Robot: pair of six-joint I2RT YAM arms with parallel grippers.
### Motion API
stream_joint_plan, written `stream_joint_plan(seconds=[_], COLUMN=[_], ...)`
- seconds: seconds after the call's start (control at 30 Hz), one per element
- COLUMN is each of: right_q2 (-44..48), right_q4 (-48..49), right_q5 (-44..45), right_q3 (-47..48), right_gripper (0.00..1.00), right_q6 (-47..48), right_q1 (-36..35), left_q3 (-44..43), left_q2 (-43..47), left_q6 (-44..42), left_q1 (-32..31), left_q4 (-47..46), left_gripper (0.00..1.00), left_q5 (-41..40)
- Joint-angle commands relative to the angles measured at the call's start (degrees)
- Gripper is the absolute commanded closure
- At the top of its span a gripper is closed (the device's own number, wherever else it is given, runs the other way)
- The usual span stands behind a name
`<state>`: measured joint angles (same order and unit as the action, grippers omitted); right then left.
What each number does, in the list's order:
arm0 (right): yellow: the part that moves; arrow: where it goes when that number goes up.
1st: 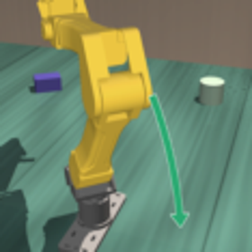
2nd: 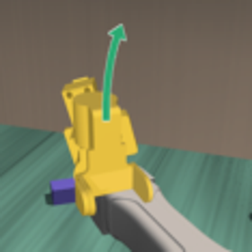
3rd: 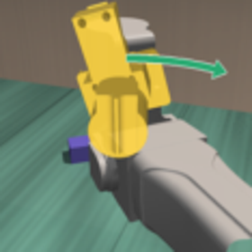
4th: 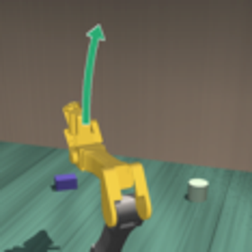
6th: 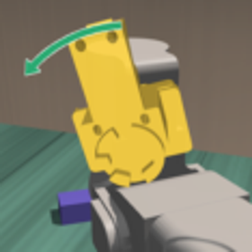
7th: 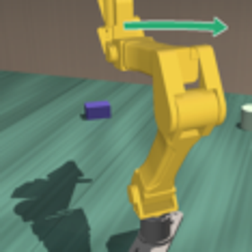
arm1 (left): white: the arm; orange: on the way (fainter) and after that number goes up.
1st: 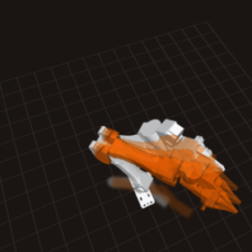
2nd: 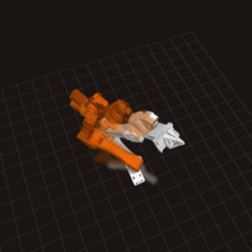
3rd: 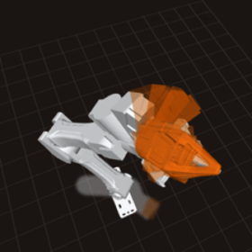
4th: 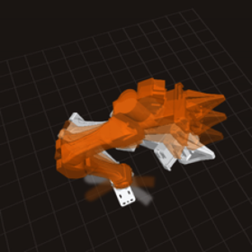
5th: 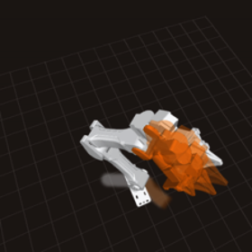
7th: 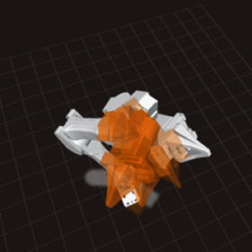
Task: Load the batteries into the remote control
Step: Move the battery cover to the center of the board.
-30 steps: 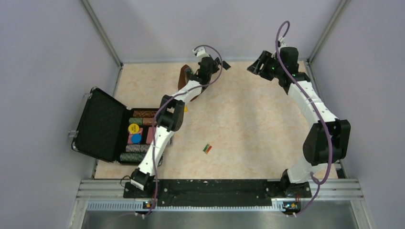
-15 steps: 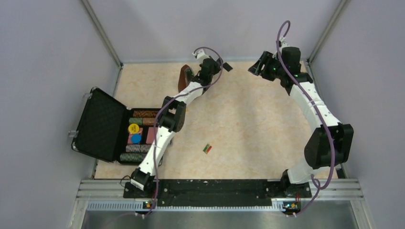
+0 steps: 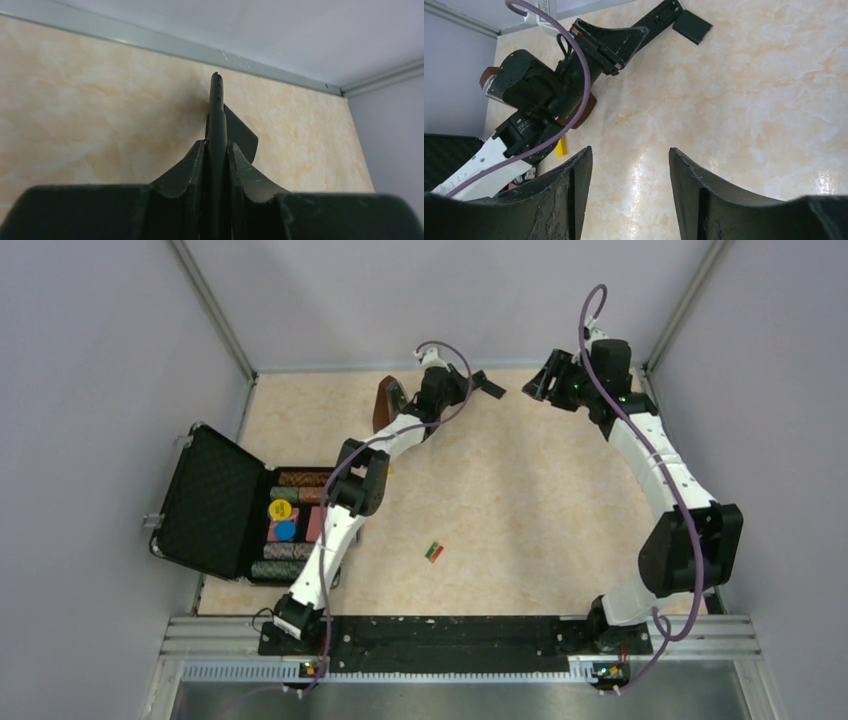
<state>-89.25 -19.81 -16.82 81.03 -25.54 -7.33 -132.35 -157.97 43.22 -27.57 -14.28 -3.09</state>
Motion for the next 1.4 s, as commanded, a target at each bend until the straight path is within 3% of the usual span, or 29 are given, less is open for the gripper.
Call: stream_joint_plan(seconds=[0.0, 0.17, 0.33, 0.6, 0.73, 0.93, 1.37], right_q2=[3.03, 1.92, -6.4, -24.4, -30.6, -35.08, -50.66], right_q4=[-0.16, -0.77, -0.99, 6.56, 12.56, 35.54, 32.63], right_q5=[3.14, 7.39, 12.23, 10.5, 9.34, 8.14, 10.49], right_q3=[-0.22, -1.78, 3.12, 12.63, 15.31, 11.03, 24.41], right_gripper=[0.43, 0.43, 0.46, 0.74, 0.83, 0.83, 0.8], right_q6=[0.38, -2.22, -5.83, -8.59, -10.49, -21.09, -31.62], right_q1=[0.27, 0.31, 0.45, 0.31, 0.31, 0.35, 0.5], left_q3=[6.42, 15.14, 25.63, 34.14, 38.24, 46.41, 53.03], left_q2=[7.03, 13.38, 22.04, 35.9, 42.1, 49.46, 60.39], left_q6=[-3.52, -11.22, -14.49, -16.93, -19.71, -20.28, -20.48], left_q1=[-1.11, -3.31, -2.68, 0.9, 0.9, 1.71, 1.91], left_q4=[2.24, 1.75, 1.04, 1.31, 3.93, 4.43, 7.44], left_gripper=[1.0, 1.0, 1.0, 1.0, 1.0, 1.0, 1.0], left_q5=[10.75, 17.17, 16.06, 16.28, 17.16, 20.89, 23.88])
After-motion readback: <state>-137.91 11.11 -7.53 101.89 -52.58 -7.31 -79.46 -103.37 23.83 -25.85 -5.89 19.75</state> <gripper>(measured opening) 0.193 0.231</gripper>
